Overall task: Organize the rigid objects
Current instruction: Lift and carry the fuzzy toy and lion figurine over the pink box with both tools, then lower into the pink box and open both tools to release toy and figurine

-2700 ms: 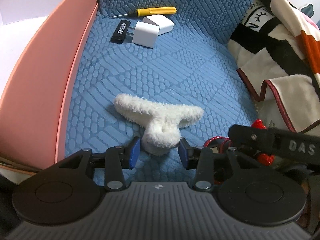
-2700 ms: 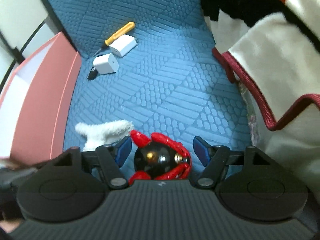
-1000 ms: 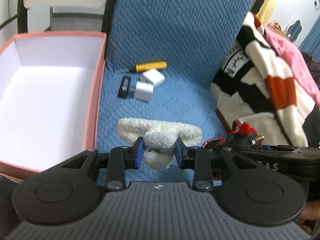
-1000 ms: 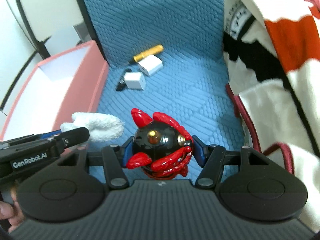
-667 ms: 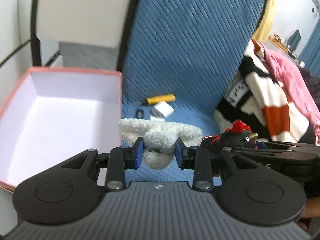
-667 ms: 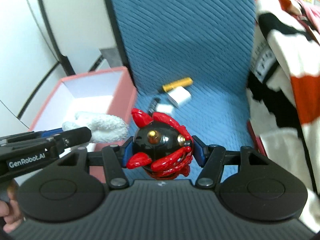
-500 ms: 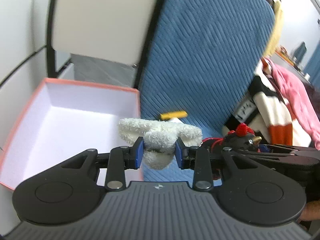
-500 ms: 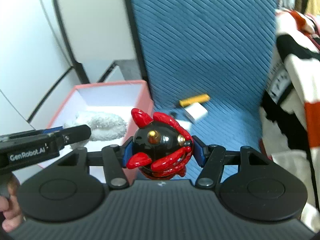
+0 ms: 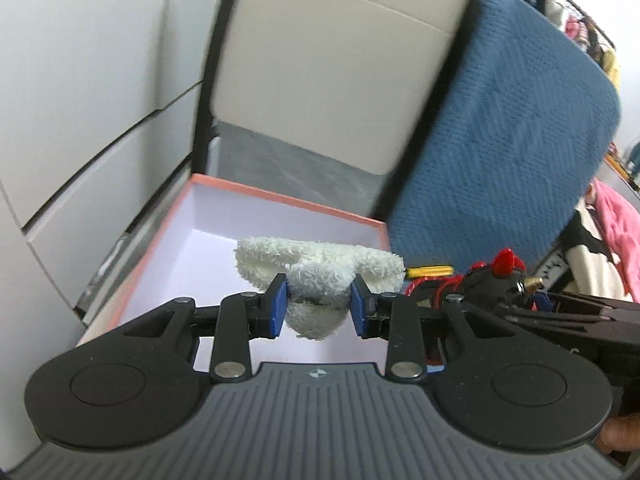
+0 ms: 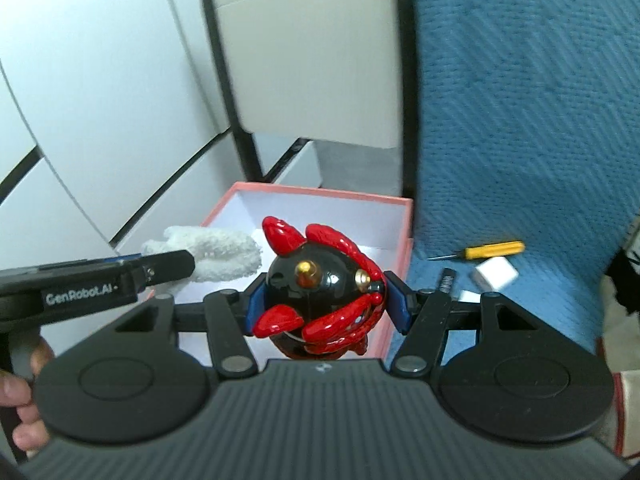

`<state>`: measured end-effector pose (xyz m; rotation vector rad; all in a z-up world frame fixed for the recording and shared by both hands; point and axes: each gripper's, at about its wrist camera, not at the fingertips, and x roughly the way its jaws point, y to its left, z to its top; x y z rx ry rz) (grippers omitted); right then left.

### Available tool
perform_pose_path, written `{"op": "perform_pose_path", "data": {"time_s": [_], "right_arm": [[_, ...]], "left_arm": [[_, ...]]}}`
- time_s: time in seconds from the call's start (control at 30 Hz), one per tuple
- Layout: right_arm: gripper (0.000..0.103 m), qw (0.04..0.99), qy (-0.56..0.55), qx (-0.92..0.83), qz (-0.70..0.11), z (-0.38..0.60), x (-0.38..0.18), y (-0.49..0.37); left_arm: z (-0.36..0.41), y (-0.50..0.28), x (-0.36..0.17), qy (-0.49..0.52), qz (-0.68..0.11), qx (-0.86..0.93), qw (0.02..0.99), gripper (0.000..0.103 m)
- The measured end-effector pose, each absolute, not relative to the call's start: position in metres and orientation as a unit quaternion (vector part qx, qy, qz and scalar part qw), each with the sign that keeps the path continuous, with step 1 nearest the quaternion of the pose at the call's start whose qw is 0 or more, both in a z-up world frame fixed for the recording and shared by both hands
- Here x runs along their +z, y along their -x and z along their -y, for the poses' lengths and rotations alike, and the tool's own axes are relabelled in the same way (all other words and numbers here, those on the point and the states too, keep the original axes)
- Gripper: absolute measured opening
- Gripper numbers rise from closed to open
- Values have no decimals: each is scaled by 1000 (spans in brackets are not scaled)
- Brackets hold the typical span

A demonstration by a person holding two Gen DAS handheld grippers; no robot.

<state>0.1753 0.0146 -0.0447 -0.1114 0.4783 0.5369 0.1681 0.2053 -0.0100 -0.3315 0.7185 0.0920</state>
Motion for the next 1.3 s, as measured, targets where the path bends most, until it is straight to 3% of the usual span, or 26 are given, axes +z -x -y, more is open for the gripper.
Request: {"op": "perform_pose_path", "data": {"time_s": [0.83,0.93,1.03,1.3], "right_arm": [[63,885,113,247,-378,-97,-168,-254],[61,890,123,247,-363,-102,-169,-252],[61,890,107,250,-366,-101,-166,-253],[61,902,88,255,-338,-90,-139,-238]], "left_arm": [[-275,-211,-160,193,-468,57,860,38],[-282,-214,-166,193,-478,61,855,40],[-290,-210,-164,204,-472,65,855,58],[-284,-200,-133,199,-440,67,873,58]]}}
